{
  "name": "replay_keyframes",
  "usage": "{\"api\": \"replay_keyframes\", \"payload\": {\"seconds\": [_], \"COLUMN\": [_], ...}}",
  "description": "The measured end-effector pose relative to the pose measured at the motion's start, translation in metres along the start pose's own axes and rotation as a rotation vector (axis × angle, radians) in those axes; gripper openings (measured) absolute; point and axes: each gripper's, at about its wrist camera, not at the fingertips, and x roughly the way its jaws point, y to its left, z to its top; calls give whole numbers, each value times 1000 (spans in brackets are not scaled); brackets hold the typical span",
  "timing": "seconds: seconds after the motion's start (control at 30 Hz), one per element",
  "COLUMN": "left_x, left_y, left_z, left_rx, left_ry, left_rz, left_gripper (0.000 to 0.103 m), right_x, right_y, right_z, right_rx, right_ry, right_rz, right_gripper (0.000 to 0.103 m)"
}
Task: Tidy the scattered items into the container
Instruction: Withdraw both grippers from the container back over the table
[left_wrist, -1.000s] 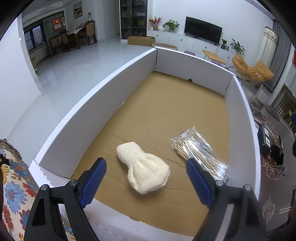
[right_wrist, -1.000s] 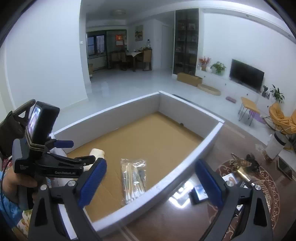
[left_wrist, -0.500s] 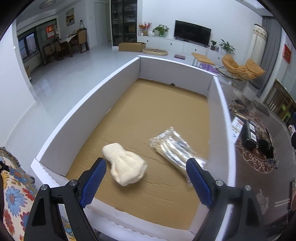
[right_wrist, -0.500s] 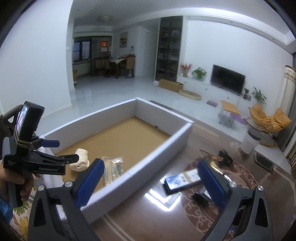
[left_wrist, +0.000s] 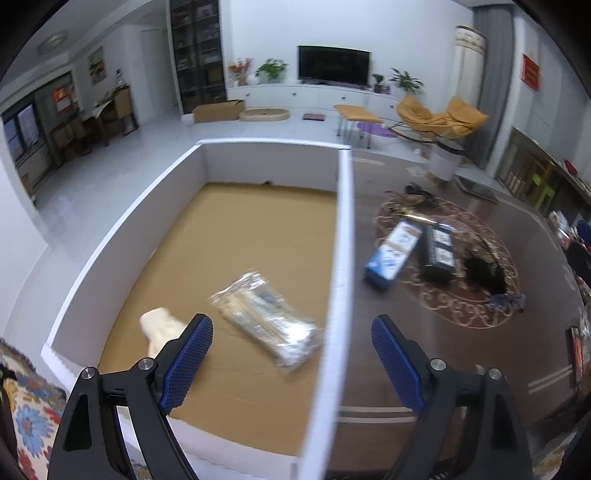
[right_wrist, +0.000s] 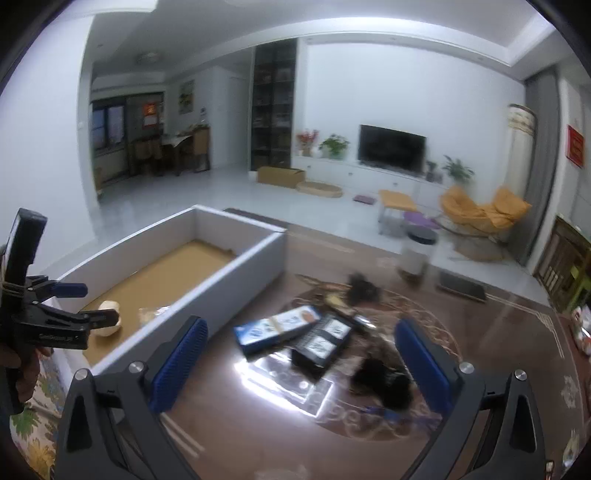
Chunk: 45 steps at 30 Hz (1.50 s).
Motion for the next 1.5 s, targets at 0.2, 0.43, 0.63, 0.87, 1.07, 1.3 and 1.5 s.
{"api": "replay_keyframes", "payload": {"seconds": [0.2, 0.43, 0.63, 0.87, 1.07, 1.3, 1.5], "left_x": [-13, -14, -1, 19, 36, 59, 99], "left_y": [-50, -98, -131, -160, -177, -185, -171], "left_z": [7, 7, 2, -10, -19, -27, -48], "left_rx": [87, 172, 204, 223, 243, 252, 197], "left_ry": [-21, -14, 21, 69, 108, 148, 223], "left_rz": [-43, -79, -108, -134, -141, -140, -126], "left_gripper": [88, 88, 88, 88, 88, 88, 88], "right_x": [-10, -19, -25, -26, -21, -15, 15], "right_y": [-48, -91, -120, -141, -155, -171, -182], "right_z": [-13, -29, -45, -57, -65, -74, -117], "right_rx": [71, 131, 168, 192, 217, 242, 256], "right_ry": [6, 16, 36, 63, 75, 102, 218], "right_rz": [-58, -121, -163, -194, -208, -225, -200], "right_gripper": [102, 102, 102, 102, 102, 102, 102]}}
